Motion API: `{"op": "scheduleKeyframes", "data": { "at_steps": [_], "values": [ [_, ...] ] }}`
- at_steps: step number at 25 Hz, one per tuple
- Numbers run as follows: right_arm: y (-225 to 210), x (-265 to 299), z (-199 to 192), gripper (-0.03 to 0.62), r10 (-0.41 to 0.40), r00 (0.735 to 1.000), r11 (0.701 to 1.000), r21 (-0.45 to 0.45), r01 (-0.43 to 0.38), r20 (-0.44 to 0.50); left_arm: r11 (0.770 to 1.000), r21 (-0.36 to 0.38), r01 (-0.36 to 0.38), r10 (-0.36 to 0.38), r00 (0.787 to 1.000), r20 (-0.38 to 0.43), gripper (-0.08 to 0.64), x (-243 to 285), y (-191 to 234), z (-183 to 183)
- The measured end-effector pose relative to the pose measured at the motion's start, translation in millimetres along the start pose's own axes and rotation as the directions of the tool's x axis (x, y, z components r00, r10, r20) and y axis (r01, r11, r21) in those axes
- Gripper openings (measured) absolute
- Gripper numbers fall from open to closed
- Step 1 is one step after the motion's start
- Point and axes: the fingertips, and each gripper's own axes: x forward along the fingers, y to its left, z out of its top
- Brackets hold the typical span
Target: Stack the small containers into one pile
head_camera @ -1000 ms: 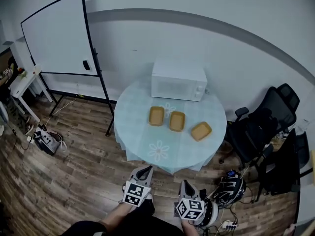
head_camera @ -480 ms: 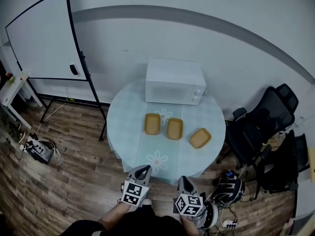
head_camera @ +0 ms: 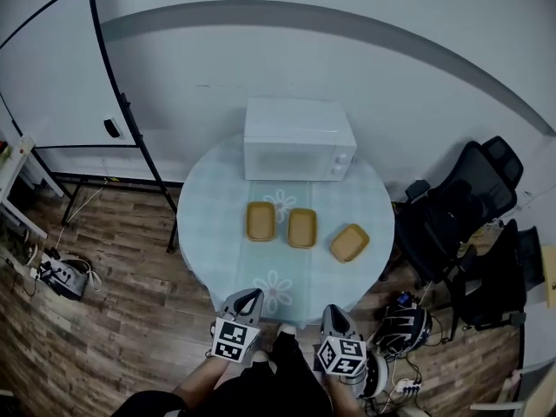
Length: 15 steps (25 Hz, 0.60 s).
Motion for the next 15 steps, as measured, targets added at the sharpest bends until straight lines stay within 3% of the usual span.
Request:
{"op": "scheduleKeyframes", "data": {
  "at_steps": [6,15],
  "values": [
    [-19.0,33.4,10.5,0.026,-0.009,1.0,1.0,0.011,0.009,-0.008,1.0,-0.014,-0.005,0.005,1.0,-0.021,0.014,27.4,11.0,1.6],
    [-61.4,109.0,48.6,0.026,-0.006,1.0,1.0,-0.013,0.006,0.004,1.0,0.017,0.008,-0.007,1.0,-0.015,0.015,93.2,35.0,37.0]
  ]
}}
